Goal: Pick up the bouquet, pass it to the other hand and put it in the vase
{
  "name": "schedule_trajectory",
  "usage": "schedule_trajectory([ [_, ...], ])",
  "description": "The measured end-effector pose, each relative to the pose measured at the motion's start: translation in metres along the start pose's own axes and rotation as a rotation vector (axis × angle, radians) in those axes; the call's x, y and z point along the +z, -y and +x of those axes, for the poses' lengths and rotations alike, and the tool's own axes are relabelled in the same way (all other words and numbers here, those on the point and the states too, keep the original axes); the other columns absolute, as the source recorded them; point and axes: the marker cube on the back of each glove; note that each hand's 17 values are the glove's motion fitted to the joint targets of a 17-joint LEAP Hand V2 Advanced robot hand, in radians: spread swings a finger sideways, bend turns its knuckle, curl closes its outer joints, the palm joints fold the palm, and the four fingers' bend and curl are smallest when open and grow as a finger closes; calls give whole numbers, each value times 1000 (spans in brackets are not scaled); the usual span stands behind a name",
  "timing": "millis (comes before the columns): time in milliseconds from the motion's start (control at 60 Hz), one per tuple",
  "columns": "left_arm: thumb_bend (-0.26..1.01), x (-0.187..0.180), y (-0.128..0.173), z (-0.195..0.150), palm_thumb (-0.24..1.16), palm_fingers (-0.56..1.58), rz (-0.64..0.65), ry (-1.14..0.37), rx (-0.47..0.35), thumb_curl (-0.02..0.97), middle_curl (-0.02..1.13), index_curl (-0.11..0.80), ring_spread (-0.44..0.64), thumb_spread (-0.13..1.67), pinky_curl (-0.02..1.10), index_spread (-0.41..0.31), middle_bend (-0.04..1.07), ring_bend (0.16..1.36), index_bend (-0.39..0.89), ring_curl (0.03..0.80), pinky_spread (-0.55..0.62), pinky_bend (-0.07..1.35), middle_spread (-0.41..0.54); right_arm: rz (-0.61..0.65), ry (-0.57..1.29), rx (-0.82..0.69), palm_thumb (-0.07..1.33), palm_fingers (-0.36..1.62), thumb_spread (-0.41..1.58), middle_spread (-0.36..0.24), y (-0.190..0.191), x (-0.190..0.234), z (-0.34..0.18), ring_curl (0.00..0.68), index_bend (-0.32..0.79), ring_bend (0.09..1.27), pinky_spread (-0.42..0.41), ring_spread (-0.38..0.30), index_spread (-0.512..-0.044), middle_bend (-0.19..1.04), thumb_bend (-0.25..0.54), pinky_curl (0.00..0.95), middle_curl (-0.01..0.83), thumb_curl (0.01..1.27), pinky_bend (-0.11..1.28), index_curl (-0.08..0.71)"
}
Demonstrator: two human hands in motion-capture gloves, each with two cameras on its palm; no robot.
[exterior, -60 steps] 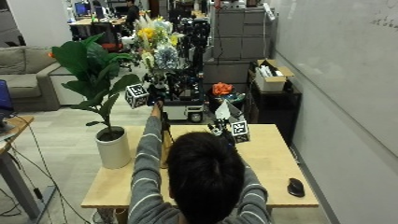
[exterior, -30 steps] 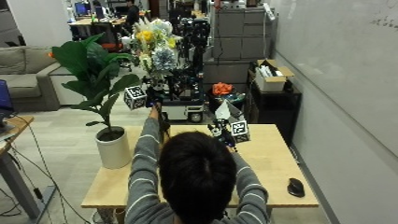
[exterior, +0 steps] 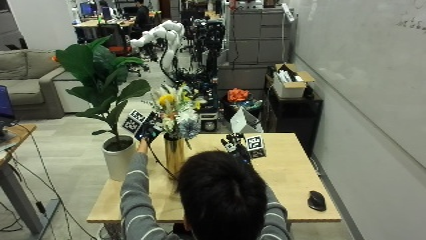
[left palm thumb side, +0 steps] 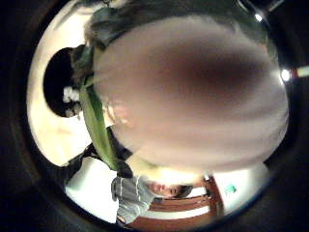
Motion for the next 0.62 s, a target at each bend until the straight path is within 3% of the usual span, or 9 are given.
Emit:
schedule_trajectory([
  [50,-50,-7,-5,-21,319,-303,94,58,-188,389,280,225,373,803,342,154,160,540,11,303,368,437,367,6,-16,25,746,768,1125,-29,-3,-2,4,353,184,256,270,-39,-208,164,-18,352,335,457,210,375],
  [167,-42,-12,-43,-13,307,-294,-39,-58,-33,378,252,154,480,781,324,187,154,518,22,282,465,419,451,37,-73,-40,750,770,1126,-23,-7,-9,7,354,179,245,273,-36,-206,161,-18,352,331,455,203,382],
  [267,-41,-23,-61,-16,302,-284,41,-17,-64,369,236,110,527,774,318,198,152,506,29,274,505,407,484,100,-224,91,751,770,1126,-21,3,-19,43,353,177,232,275,-35,-205,162,-18,354,329,454,202,386],
  [317,-41,-29,-64,-17,300,-276,112,17,-2,367,228,94,541,768,315,201,150,499,40,271,517,401,493,68,-125,49,752,772,1126,-21,6,-14,43,354,179,228,275,-35,-206,161,-19,354,328,453,200,389],
  [383,-39,-40,-54,-29,299,-269,302,112,4,364,218,76,554,764,313,207,148,495,43,267,526,392,501,95,-215,-28,758,773,1131,-16,-11,-22,24,355,177,225,275,-35,-200,161,-16,355,327,455,198,391],
  [467,-39,-35,-62,-33,300,-256,260,62,32,362,206,63,561,762,310,211,148,491,55,266,533,379,507,109,-302,127,760,770,1133,-14,-13,-24,42,357,178,225,274,-35,-197,160,-17,353,326,455,195,394],
  [533,-39,-32,-63,-42,300,-243,246,54,19,360,198,56,564,761,307,208,148,492,60,265,532,371,510,53,-147,-1,760,769,1134,-13,-6,-10,37,359,178,226,273,-35,-196,161,-18,352,326,455,192,396],
  [567,-38,-32,-62,-50,300,-241,275,77,-32,359,196,53,567,760,306,207,148,492,60,264,532,368,508,110,-303,-52,760,769,1134,-13,-7,-21,39,359,178,226,273,-35,-196,161,-18,352,326,455,193,397],
  [617,-38,-26,-73,-45,300,-238,199,19,19,358,194,48,573,760,305,206,152,491,60,263,537,364,509,184,-521,-47,760,769,1135,-13,-5,-36,54,360,177,225,273,-35,-196,161,-18,352,326,455,193,398],
])
